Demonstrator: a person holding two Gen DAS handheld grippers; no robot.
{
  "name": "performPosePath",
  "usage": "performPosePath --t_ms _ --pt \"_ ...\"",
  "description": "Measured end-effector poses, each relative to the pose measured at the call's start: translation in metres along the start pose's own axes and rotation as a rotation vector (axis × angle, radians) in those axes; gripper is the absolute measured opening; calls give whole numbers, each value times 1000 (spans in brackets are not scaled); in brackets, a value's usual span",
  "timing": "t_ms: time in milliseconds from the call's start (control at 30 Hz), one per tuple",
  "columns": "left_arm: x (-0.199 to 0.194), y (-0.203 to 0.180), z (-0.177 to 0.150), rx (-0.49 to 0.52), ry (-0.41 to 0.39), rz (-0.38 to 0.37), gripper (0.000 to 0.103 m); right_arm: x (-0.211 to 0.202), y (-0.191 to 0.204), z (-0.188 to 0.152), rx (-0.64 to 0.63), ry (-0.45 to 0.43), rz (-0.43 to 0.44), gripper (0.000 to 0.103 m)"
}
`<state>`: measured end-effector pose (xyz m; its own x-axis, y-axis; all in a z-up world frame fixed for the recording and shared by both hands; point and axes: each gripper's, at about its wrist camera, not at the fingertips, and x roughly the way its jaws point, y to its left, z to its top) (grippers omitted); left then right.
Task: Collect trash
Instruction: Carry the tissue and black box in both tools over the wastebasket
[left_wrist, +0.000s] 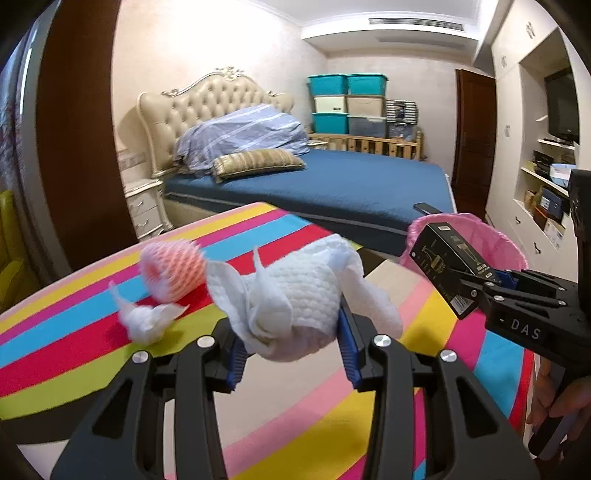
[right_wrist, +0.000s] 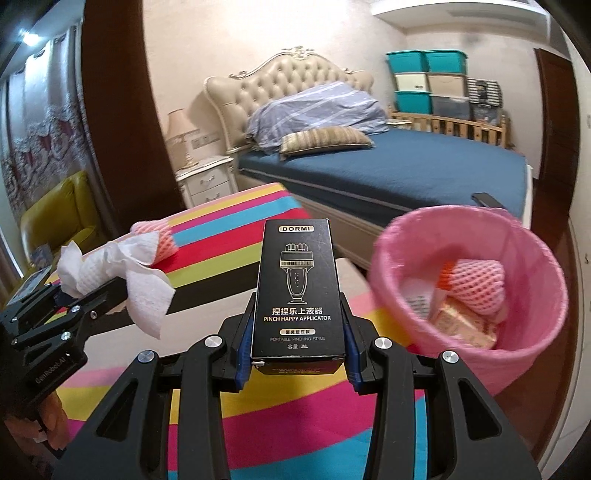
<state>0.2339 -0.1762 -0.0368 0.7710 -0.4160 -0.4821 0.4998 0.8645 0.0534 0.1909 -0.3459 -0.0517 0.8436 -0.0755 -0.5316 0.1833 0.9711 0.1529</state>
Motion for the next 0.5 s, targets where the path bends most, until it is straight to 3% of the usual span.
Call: performPosePath --t_ms 500 --pt "49 -87 50 115 -34 -197 41 -23 -79 2 93 -61 -169 39"
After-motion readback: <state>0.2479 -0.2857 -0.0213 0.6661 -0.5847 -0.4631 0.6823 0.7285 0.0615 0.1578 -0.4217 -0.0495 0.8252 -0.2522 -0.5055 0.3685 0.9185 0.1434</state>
